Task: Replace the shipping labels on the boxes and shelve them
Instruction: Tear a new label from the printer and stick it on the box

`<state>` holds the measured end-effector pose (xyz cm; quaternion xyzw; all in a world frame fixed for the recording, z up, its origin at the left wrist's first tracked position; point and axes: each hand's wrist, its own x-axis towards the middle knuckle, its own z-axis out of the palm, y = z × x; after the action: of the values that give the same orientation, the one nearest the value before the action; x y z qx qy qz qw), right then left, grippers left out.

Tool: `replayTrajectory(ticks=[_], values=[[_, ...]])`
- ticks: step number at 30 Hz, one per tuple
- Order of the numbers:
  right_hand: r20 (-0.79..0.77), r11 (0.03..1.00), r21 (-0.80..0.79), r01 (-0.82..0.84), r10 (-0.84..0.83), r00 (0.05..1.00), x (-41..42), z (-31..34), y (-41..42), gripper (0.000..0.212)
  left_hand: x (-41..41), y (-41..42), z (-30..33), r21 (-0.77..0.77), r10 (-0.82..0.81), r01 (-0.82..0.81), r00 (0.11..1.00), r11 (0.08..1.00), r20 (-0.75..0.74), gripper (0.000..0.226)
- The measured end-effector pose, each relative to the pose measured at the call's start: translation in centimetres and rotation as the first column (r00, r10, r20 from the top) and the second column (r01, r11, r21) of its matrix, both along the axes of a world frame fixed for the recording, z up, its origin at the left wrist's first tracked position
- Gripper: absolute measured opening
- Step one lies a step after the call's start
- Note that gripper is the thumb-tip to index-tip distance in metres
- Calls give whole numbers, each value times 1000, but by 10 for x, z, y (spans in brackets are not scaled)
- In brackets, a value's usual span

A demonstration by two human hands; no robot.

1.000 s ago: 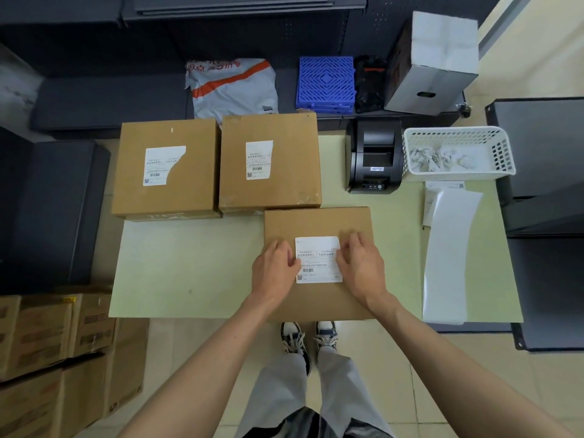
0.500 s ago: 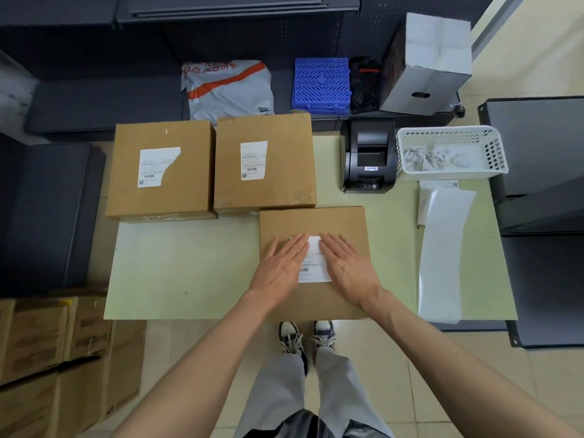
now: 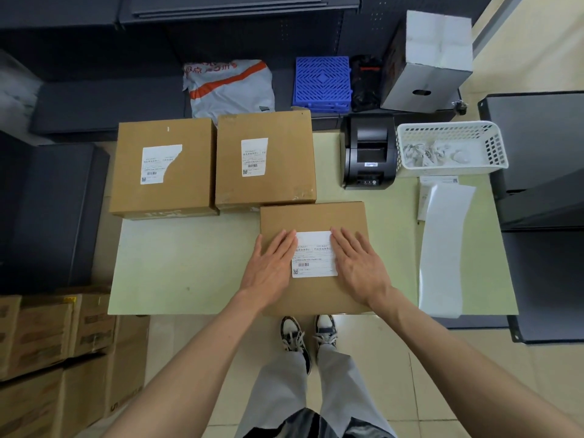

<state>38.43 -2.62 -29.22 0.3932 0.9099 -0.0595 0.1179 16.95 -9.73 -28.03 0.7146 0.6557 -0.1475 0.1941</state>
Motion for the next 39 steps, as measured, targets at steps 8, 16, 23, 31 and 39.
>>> replayTrajectory(ticks=[8, 16, 23, 31, 39], values=[[-129, 991, 29, -132, 135, 982, 0, 13, -58, 59, 26, -46, -11, 260, -128, 79, 976, 962, 177, 66], [-33, 987, -66, -144, 142, 989, 7, 1, -76, 66, 31, -63, -17, 182, -137, 120, 987, 976, 85, 66], [-49, 993, -18, -113, 112, 992, 37, 0, -66, 62, 8, -79, -16, 168, -91, 83, 995, 982, 36, 67], [-52, 998, -26, -61, 60, 997, 27, 8, -59, 54, 15, -67, -9, 147, 3, -16, 996, 989, 85, 57], [14, 1000, -16, -19, 19, 1000, 23, 0, -41, 57, 11, -49, -13, 91, 13, -14, 1000, 996, 5, 59]])
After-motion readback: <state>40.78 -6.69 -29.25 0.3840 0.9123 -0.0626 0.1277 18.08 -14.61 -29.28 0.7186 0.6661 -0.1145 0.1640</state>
